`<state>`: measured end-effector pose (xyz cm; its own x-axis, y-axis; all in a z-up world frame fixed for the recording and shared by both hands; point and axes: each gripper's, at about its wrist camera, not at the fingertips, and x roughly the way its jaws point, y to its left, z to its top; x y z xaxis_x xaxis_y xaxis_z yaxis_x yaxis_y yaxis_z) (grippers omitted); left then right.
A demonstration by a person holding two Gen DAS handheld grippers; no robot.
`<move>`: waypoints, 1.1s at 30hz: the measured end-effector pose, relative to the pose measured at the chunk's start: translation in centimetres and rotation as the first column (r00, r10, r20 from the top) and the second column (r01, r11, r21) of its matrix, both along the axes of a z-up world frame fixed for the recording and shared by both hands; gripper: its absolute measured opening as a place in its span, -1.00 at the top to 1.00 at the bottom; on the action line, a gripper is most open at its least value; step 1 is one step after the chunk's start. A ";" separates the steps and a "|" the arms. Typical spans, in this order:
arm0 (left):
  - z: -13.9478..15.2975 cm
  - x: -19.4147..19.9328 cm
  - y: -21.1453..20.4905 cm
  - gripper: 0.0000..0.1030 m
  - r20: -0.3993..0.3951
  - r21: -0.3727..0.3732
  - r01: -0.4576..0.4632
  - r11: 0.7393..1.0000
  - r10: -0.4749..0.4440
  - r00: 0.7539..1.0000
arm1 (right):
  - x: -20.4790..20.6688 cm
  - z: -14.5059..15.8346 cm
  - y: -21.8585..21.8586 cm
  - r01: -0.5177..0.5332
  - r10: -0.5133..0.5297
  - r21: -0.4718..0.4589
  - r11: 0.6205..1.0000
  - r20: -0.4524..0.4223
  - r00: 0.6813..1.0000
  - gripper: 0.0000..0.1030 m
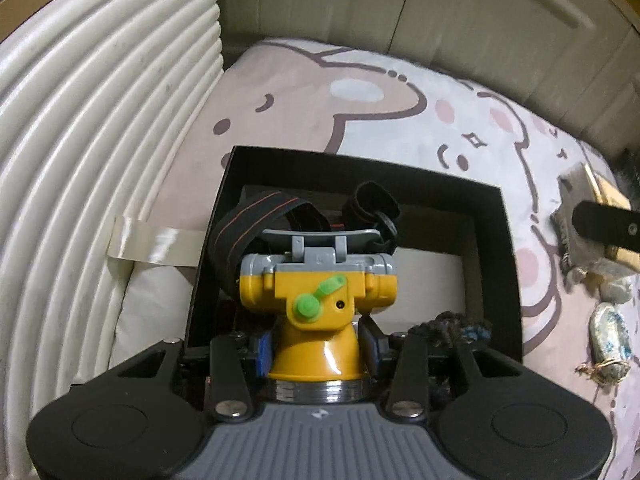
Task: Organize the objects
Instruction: 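Carry the headlamp with the left tool over the black box while the right tool follows with the packet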
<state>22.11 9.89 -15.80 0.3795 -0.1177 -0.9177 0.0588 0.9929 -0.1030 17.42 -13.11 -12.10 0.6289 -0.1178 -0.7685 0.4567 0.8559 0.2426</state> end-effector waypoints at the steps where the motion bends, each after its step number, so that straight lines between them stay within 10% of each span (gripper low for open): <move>1: -0.2 0.1 0.0 0.15 0.000 0.006 0.002 1.000 -0.002 1.000 | 0.1 -0.1 0.0 -0.001 0.001 0.003 1.000 0.000 1.000 -0.45; 26: -3.8 2.9 -1.3 0.10 0.133 0.054 0.087 0.995 -0.093 0.987 | 1.7 -0.8 1.2 -0.071 0.071 0.039 0.997 0.010 0.997 -0.45; 33: -1.7 1.8 -1.2 -0.45 0.177 0.031 0.100 0.994 -0.104 0.979 | 3.0 -1.2 1.9 -0.084 0.083 0.074 0.994 0.014 0.996 -0.45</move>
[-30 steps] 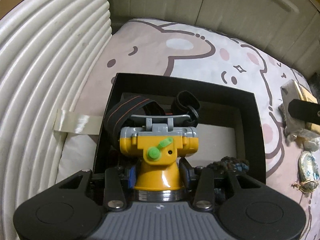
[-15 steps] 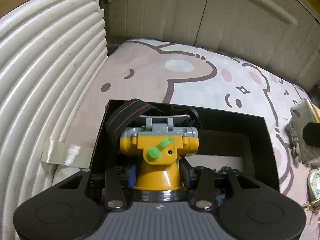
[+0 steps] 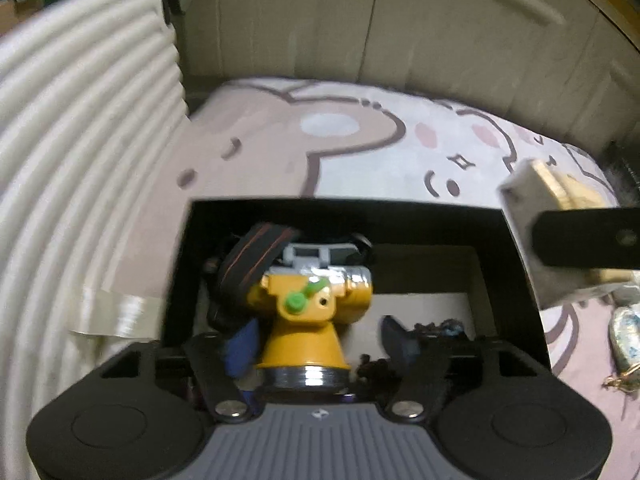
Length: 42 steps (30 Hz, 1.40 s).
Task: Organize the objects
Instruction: 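Carry the headlamp with the left tool over the black box while the right tool follows with the packet, then lower and release the headlamp with the left tool while the right tool drops the packet in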
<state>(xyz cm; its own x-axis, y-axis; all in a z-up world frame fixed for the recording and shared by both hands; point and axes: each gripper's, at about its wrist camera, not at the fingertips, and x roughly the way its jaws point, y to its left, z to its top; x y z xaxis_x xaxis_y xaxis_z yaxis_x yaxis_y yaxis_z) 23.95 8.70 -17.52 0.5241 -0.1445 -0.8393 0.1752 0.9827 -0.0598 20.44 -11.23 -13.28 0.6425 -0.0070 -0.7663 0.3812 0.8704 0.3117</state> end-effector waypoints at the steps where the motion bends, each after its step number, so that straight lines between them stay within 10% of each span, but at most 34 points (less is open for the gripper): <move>1: 0.4 -0.3 0.0 -0.45 0.016 0.012 0.010 1.000 -0.010 1.000 | 0.2 -0.1 0.1 0.001 -0.001 0.007 1.000 0.000 1.000 -0.45; 19: 1.3 -0.9 2.3 -0.45 -0.038 0.001 -0.028 1.000 0.028 0.999 | 3.4 -2.5 1.3 -0.007 0.002 -0.065 0.998 -0.073 0.997 -0.69; 42: 1.4 -1.1 -1.5 -0.45 -0.031 0.055 0.059 0.997 -0.057 0.998 | 1.2 -1.4 -0.5 0.006 -0.005 0.021 1.000 -0.046 0.999 -0.26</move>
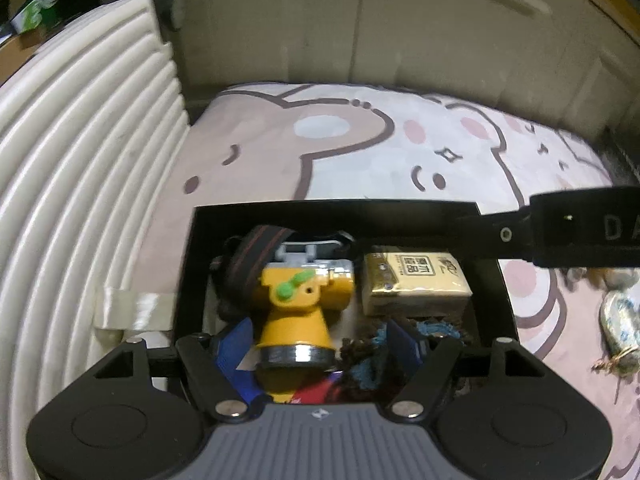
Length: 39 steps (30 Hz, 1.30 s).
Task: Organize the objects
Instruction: 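Lower and release the headlamp with the left tool while the right tool drops the packet in, then withdraw both open tools from the black box toward the rope tassel and satin pouch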
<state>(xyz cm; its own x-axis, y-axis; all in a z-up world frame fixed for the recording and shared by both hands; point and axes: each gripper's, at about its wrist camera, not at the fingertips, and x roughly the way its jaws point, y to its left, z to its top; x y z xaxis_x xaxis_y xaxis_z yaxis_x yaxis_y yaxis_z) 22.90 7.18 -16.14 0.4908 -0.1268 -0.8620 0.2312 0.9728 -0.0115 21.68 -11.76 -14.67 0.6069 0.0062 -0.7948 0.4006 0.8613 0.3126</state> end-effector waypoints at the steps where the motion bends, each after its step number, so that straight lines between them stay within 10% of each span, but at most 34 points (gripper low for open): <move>1: -0.3 0.0 -0.4 -0.45 -0.004 0.028 0.009 1.000 -0.009 1.000 | -0.1 0.0 0.0 -0.002 0.002 -0.003 1.000 -0.001 1.000 -0.25; 11: -2.0 -1.3 -0.6 -0.37 -0.118 0.103 0.111 0.988 -0.099 0.988 | -0.8 0.4 -0.9 0.020 -0.020 0.020 1.000 0.008 1.000 -0.25; 39: 6.2 -3.9 1.8 -0.82 0.057 -0.008 -0.077 0.997 0.077 0.995 | -5.9 3.2 -1.4 -0.018 0.021 -0.074 0.997 0.046 0.999 -0.27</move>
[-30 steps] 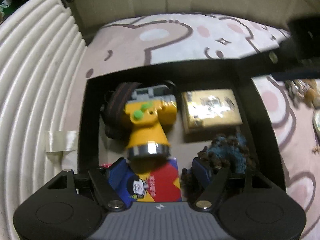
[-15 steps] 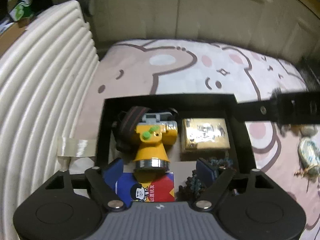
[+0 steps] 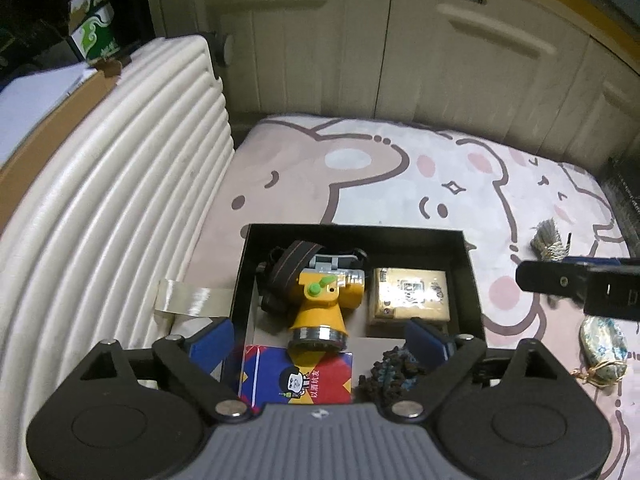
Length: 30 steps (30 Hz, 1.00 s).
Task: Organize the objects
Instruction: 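Withdraw both open tools from the black box toward the rope tassel and satin pouch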
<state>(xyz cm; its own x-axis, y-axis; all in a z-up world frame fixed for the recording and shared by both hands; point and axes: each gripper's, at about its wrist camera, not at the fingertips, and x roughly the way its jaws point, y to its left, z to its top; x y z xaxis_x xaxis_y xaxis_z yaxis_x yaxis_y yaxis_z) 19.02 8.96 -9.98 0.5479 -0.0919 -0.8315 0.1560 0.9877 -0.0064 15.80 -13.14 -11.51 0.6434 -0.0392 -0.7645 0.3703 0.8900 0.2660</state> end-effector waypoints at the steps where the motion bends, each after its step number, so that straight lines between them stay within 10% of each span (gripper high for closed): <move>1: 0.3 -0.2 -0.1 -0.84 0.005 -0.003 -0.002 1.000 0.002 1.000 | -0.3 0.2 0.0 0.000 0.000 -0.003 1.000 0.001 1.000 -0.29; 30: 3.4 -4.4 -1.0 -1.00 0.068 0.008 -0.046 0.999 0.045 0.997 | -7.0 2.5 -0.4 0.046 -0.046 -0.196 0.979 0.004 0.999 -1.00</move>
<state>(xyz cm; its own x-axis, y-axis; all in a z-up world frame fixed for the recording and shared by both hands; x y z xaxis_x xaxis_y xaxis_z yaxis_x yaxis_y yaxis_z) 14.64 7.99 -6.62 0.6064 -0.0576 -0.7931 0.1103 0.9938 0.0122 8.84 -13.51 -9.04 0.6372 -0.2181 -0.7392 0.4122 0.9068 0.0878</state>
